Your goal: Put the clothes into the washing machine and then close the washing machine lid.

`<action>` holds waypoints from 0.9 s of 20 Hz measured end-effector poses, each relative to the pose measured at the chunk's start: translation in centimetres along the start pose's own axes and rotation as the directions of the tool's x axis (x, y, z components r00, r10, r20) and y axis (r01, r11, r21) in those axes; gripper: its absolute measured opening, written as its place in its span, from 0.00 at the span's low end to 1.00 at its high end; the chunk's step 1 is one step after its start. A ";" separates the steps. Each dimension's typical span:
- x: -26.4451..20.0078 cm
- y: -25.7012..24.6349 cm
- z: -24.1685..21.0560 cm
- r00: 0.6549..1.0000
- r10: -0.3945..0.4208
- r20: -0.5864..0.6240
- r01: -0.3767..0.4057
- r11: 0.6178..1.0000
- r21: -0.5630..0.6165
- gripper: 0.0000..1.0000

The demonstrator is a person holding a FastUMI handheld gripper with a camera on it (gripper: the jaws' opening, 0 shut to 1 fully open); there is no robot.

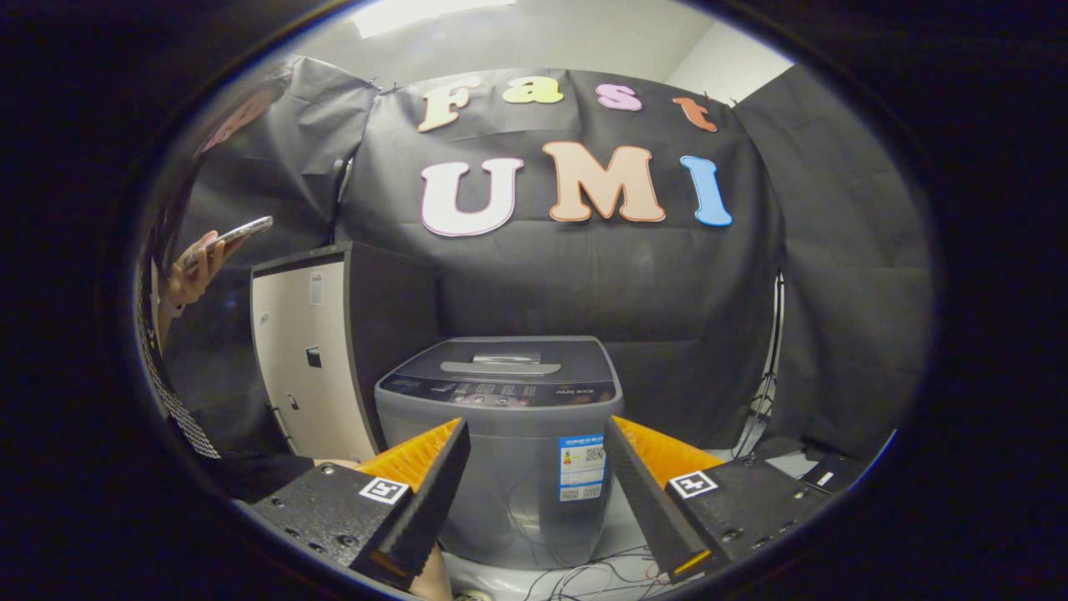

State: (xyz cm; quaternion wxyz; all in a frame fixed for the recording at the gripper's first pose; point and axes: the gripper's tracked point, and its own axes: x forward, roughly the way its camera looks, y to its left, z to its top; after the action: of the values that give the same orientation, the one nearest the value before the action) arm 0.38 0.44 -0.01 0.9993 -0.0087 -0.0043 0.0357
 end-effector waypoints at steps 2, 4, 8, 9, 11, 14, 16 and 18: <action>0.0 0.0 0.0 1.000 0.000 0.000 0.000 1.000 0.000 0.98; -0.1 -0.1 0.0 1.000 0.000 0.000 0.000 1.000 0.000 0.98; -0.1 -0.1 0.0 1.000 0.000 0.000 0.000 1.000 0.000 0.98; -0.1 -0.1 0.1 1.000 0.000 0.000 0.000 1.000 0.000 0.98; -0.1 -0.1 0.0 1.000 0.001 0.000 -0.001 1.000 0.000 0.98; -0.1 -0.1 0.0 1.000 0.001 0.000 -0.001 1.000 0.000 0.98; -0.2 -0.1 0.0 1.000 0.001 0.000 -0.001 1.000 0.000 0.98; -0.2 -0.2 0.0 1.000 0.001 0.000 -0.001 1.000 0.000 0.98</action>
State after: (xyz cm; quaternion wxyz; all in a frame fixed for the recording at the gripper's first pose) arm 0.24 0.27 0.03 0.9993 -0.0087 -0.0042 0.0361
